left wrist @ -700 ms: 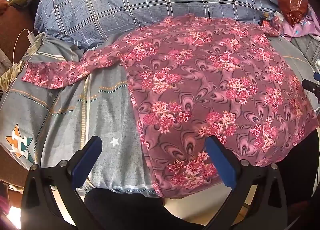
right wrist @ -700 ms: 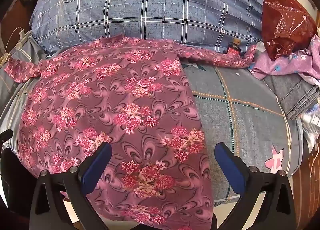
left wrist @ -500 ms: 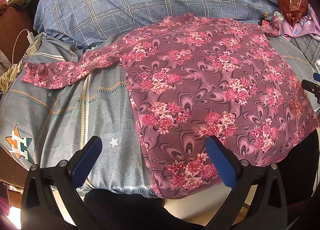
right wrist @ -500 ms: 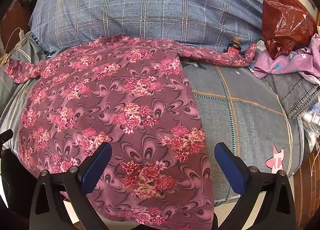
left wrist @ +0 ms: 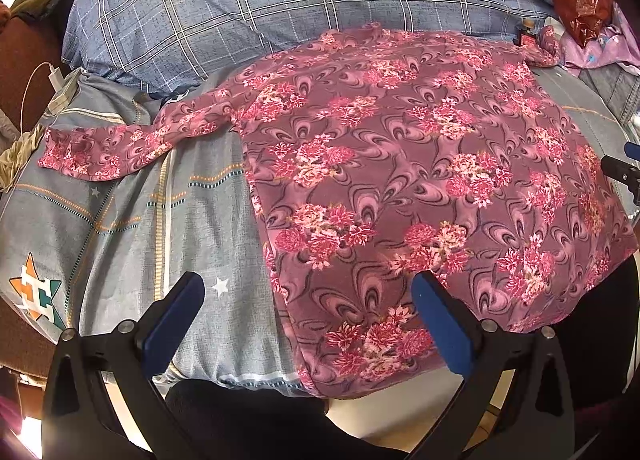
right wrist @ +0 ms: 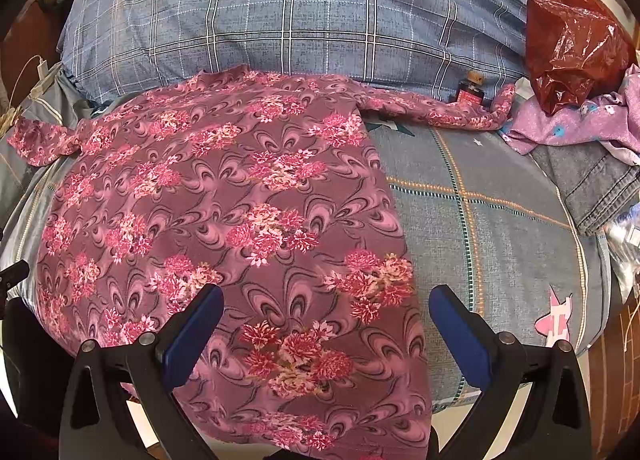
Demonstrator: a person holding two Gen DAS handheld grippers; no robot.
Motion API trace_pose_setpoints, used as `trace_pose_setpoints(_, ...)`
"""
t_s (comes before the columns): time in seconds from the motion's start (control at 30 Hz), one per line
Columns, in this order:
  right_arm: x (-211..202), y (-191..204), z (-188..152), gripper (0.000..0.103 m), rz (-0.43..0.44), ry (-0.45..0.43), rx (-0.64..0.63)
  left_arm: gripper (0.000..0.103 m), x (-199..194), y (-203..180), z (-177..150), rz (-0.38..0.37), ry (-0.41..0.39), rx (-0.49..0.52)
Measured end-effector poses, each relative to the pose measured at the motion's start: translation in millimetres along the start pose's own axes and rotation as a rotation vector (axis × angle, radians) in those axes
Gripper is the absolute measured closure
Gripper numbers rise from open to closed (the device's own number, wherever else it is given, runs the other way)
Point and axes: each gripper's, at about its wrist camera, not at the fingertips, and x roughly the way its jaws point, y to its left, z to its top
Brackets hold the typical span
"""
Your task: Fold small clothes
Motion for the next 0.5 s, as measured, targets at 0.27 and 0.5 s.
trace_pose_setpoints(0.27,1.8,1.5,-0.6,0.000,0.008,0.005,0.002,0.000,1.3,-1.0,-0.8,0.001,-0.014,-0.003)
trace_pose_setpoints(0.5,0.7,1.6,-0.8,0.000,0.009,0.003,0.004,0.000,2.6,-0.8,-4.0,-0.008,-0.022,-0.009)
